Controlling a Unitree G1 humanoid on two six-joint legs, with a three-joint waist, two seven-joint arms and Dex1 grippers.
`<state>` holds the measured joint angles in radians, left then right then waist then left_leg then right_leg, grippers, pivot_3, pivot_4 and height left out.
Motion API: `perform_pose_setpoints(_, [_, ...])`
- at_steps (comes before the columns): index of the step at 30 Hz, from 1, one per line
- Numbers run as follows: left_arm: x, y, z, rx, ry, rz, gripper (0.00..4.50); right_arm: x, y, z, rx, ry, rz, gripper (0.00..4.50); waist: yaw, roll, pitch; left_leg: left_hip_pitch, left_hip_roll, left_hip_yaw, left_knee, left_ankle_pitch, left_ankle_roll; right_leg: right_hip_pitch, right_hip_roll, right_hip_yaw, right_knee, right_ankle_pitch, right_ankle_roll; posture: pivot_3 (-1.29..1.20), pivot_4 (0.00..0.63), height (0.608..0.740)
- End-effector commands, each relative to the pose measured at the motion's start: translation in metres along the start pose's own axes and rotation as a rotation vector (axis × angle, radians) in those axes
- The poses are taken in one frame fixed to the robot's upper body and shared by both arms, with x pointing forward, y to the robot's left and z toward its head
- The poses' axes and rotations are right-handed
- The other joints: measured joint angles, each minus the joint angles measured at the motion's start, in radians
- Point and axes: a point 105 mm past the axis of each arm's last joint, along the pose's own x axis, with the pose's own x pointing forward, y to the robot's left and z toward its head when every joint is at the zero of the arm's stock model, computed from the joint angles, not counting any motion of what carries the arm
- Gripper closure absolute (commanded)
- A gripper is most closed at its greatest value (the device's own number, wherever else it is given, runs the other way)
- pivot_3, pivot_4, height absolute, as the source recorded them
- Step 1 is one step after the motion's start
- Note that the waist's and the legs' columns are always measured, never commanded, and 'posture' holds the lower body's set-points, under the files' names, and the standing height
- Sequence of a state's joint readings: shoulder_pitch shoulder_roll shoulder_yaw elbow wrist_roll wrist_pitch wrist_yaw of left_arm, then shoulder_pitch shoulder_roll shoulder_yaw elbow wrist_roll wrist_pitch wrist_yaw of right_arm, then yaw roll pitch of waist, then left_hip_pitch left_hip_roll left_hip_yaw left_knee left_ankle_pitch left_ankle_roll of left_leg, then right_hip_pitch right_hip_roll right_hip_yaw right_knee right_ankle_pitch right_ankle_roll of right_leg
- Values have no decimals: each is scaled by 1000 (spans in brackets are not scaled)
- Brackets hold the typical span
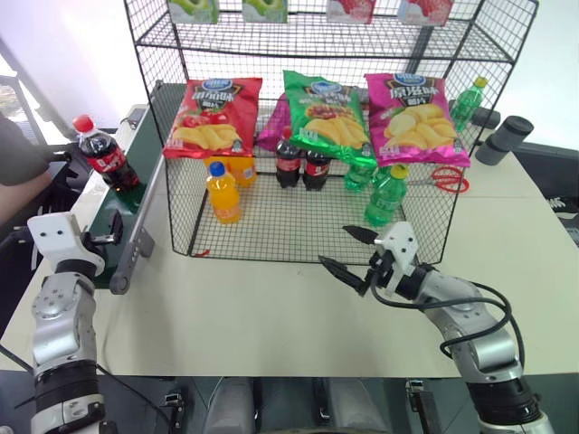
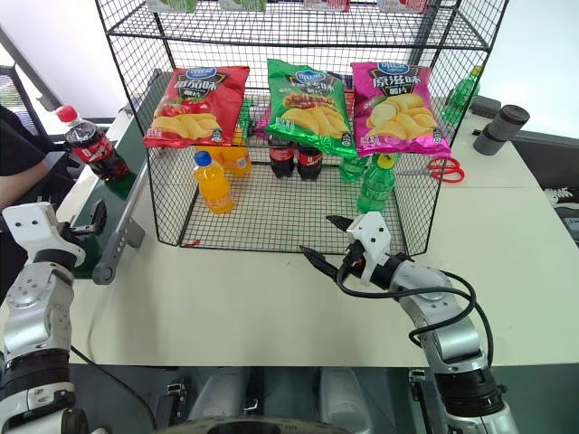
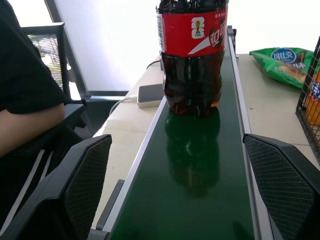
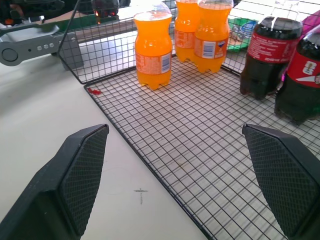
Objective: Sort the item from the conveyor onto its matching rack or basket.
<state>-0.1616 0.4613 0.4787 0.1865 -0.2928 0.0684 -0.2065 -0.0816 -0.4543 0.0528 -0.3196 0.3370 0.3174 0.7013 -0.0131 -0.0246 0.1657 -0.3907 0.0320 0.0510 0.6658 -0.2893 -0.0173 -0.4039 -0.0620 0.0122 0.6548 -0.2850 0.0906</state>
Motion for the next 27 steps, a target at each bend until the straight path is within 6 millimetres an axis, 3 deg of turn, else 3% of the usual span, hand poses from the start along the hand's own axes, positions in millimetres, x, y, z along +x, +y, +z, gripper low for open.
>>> perform_pose_setpoints(1, [2,6,16,14,-62,22,0,1,3,13,-43,-42,13,46,0,0,0,0,0,0,0,0,0,0,0,0,0,0,0,0,150,740])
perform_pose_setpoints(24, [1,11,13,-41,-52,42,0,2,5,12,-43,-40,18,46,0,0,0,0,0,0,0,0,0,0,0,0,0,0,0,0,150,740])
perform_pose_setpoints(27, [1,10,12,-46,-53,40,1231,2,4,12,-46,-41,16,0,0,0,0,0,0,0,0,0,0,0,0,0,0,0,0,0,150,740])
